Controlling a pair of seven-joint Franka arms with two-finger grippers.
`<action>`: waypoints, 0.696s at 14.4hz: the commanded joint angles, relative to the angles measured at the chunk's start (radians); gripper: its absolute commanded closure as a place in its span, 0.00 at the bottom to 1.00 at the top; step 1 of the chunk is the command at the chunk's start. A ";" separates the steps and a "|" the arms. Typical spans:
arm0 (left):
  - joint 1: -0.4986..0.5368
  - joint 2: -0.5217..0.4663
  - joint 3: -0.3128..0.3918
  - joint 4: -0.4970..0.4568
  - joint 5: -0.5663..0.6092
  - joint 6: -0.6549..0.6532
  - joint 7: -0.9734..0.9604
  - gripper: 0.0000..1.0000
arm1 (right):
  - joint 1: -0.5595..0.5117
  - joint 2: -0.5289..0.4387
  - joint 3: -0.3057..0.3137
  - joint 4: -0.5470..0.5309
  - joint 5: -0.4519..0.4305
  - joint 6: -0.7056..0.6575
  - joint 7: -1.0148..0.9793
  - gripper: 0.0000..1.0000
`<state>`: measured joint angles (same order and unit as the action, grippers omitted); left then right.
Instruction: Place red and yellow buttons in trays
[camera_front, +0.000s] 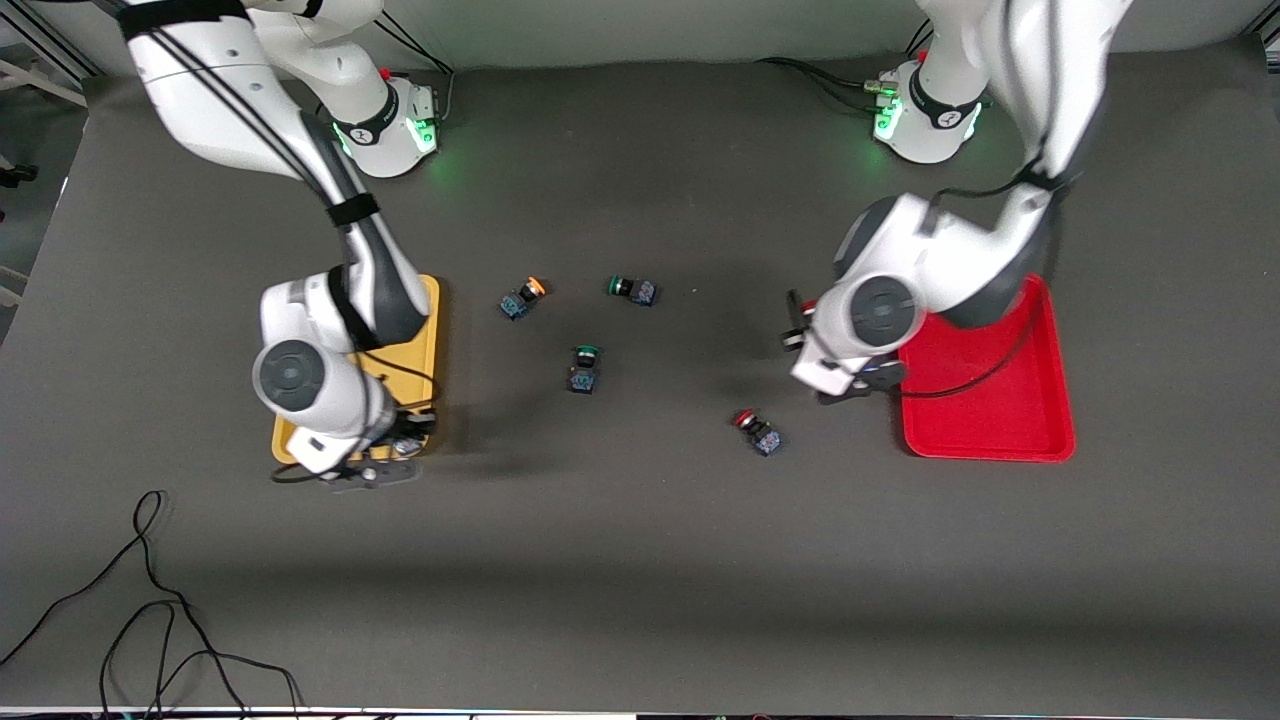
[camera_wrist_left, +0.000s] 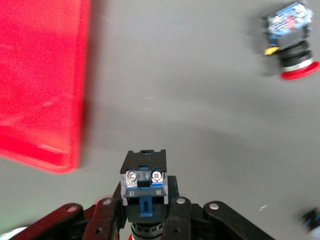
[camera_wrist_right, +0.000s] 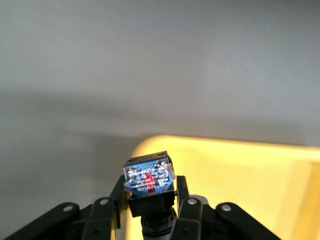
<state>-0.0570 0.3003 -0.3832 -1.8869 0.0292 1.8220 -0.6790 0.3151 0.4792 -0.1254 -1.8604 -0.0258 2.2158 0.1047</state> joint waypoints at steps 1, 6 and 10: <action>0.188 -0.177 0.001 -0.037 0.001 -0.151 0.308 1.00 | 0.010 -0.074 -0.043 -0.135 -0.011 0.013 -0.013 0.69; 0.413 -0.222 0.003 -0.106 0.017 -0.159 0.645 1.00 | 0.009 -0.097 -0.082 -0.191 -0.011 0.030 -0.013 0.69; 0.434 -0.234 0.003 -0.262 0.021 -0.006 0.656 1.00 | 0.009 -0.096 -0.082 -0.187 -0.011 0.044 -0.013 0.69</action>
<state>0.3742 0.1022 -0.3686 -2.0537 0.0381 1.7383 -0.0338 0.3145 0.4141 -0.1993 -2.0191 -0.0258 2.2419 0.1016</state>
